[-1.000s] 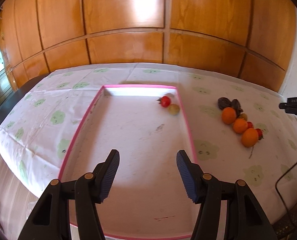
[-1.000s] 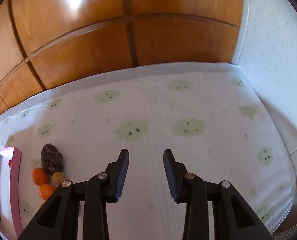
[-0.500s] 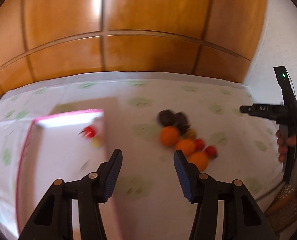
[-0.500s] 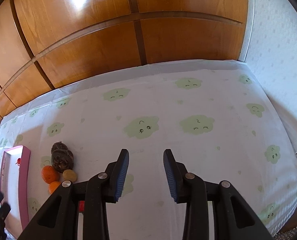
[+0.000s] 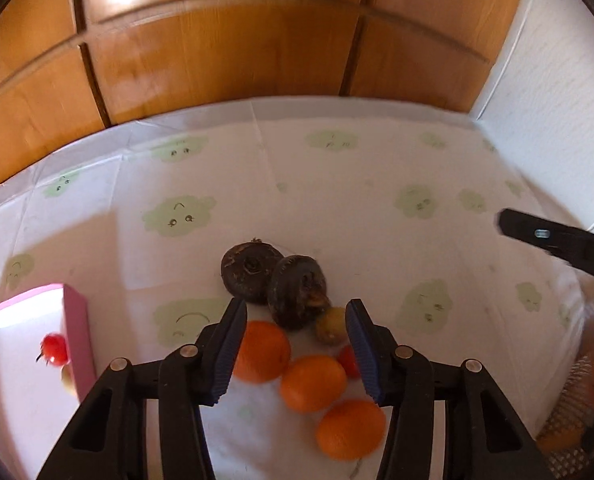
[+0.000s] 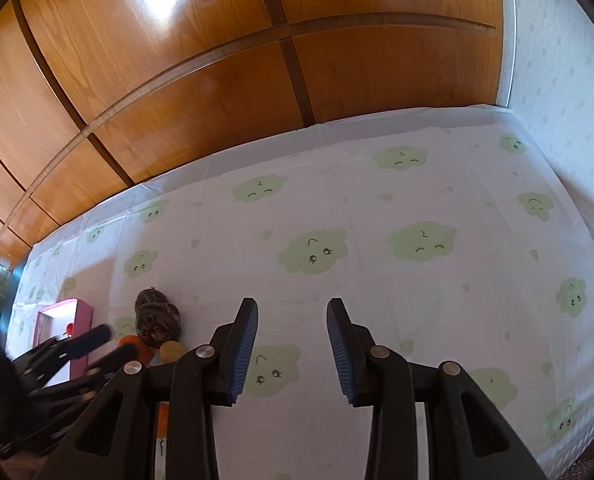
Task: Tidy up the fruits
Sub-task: 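Grasp the dark brown round fruit with the left tool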
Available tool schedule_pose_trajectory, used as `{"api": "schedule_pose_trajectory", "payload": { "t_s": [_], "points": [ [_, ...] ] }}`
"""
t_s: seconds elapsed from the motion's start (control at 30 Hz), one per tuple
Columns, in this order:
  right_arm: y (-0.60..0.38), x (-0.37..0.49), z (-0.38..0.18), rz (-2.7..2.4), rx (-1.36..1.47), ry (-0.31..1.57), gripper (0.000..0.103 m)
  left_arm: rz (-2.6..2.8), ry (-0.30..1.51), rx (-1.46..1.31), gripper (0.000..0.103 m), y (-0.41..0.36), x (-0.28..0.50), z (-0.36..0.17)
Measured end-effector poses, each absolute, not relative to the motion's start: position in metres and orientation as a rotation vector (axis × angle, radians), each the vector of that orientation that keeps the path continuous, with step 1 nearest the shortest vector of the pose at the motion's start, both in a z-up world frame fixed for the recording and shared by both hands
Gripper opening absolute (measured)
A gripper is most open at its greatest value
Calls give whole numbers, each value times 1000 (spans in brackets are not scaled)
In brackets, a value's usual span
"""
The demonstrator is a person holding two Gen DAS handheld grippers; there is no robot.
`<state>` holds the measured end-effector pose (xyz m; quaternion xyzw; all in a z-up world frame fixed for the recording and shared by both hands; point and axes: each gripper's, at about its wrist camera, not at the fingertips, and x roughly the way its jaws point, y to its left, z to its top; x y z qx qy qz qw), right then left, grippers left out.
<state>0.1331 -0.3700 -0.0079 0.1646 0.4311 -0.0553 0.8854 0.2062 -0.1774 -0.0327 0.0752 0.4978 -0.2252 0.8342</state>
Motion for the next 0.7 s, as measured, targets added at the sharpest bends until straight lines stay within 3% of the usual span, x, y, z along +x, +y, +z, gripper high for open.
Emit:
{"api": "schedule_pose_trajectory", "payload": {
  "t_s": [0.17,0.7],
  "points": [
    [-371,135,-8,-99,355,902,36,-491,1089,171,38,-189,217,-46],
    [-373,136,-11,-106,365,919,36,-606,1060,252,38,-229,215,-47]
  ]
}}
